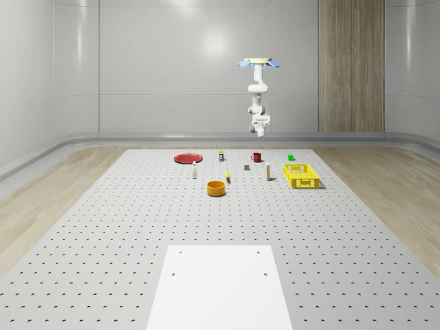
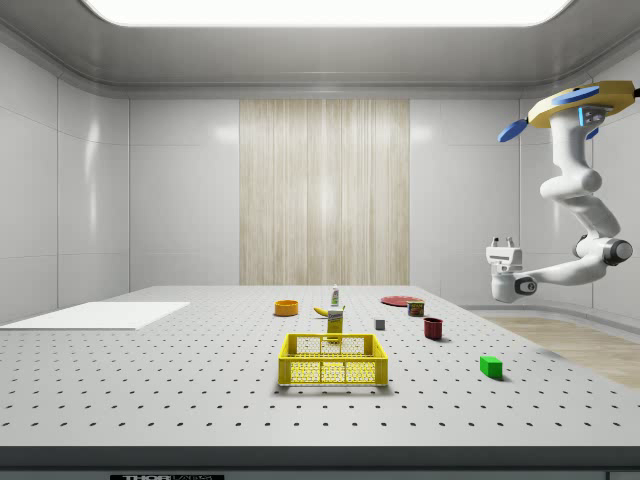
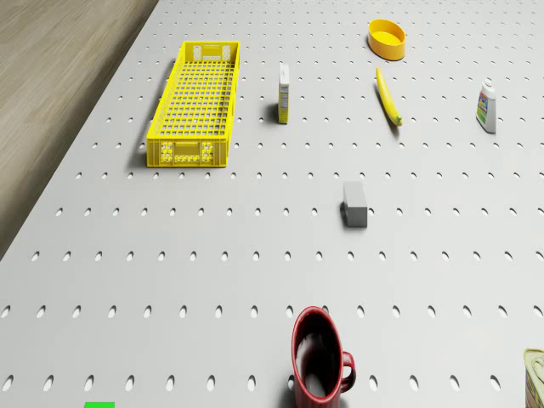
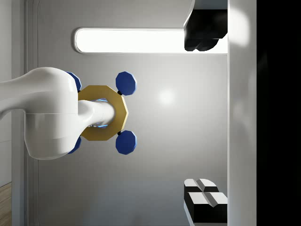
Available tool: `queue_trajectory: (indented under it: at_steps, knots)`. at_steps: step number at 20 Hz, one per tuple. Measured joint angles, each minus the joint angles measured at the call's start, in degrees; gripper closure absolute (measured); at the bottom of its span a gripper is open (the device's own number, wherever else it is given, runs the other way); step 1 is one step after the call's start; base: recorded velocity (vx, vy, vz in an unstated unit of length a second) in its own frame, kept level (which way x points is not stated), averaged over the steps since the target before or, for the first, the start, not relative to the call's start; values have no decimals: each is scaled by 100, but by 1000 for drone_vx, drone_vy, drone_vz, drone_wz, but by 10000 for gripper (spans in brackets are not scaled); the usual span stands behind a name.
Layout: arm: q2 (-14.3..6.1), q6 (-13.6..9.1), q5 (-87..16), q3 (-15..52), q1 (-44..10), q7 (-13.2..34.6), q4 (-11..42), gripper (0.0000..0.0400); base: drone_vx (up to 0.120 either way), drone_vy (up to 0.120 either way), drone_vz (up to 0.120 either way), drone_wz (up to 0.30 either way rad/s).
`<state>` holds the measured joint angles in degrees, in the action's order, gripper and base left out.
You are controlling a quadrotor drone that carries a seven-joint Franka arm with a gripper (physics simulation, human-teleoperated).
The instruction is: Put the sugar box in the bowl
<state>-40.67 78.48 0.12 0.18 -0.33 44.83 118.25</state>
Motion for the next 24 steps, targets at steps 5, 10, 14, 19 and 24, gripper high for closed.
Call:
queue_trajectory:
  at_steps: [5, 10, 14, 19, 24]
  knots:
    - [36, -49, 2, 3, -5, -2, -108, 0, 120, 0, 0, 0]
    - [38, -50, 2, 6, -9, -4, -133, 0, 120, 0, 0, 0]
    - [31, -39, 2, 8, -12, -5, -132, 0, 120, 0, 0, 0]
    - [18, -20, 0, 11, -15, -6, -122, 0, 120, 0, 0, 0]
    - [4, 0, -6, 18, -19, -6, -109, 0, 120, 0, 0, 0]
